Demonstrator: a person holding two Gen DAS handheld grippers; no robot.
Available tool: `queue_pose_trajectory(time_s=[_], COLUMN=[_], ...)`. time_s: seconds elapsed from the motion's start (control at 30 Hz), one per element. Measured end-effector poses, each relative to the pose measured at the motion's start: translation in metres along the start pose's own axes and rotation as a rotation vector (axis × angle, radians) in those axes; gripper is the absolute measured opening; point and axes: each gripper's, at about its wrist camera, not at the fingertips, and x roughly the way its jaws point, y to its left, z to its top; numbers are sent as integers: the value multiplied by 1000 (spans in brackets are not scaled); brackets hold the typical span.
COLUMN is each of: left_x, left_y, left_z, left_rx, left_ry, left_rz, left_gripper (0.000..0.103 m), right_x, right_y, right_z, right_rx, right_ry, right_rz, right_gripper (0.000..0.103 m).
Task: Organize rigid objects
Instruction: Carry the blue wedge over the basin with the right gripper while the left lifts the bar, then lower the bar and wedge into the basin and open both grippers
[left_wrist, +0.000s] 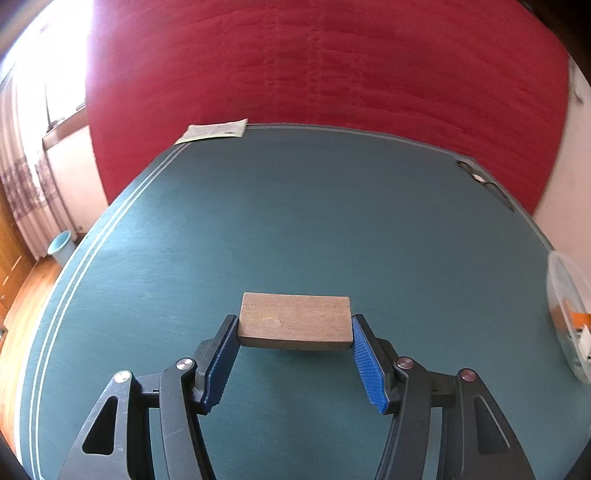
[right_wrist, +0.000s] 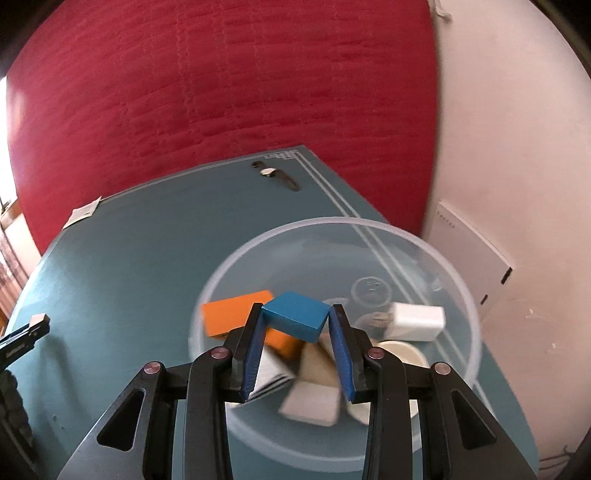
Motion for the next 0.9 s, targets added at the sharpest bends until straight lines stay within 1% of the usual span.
queue_pose_trajectory(time_s=[0.13,0.27,0.37,0.73,0.9], left_x=[-6,-9,-11,-16,-20], left_y=[-15,-28,-38,-79,-99], left_z=[0,2,2,6,7], left_rx=[22,38,51,120,154], left_ry=[-5,-5,-3,-3,-5], left_rz=[-26,-45,-59,-97,-126], left_gripper=[63,63,63,63,63], right_x=[5,12,13,18,16], right_y=[-13,-26,-31,-53,-65], right_z=[1,4,5,4,3], right_rx=[4,27,22,49,73], right_ry=[4,15,10,3,-6], right_rz=[-15,-9,-12,8,27], right_gripper=[36,36,36,36,37])
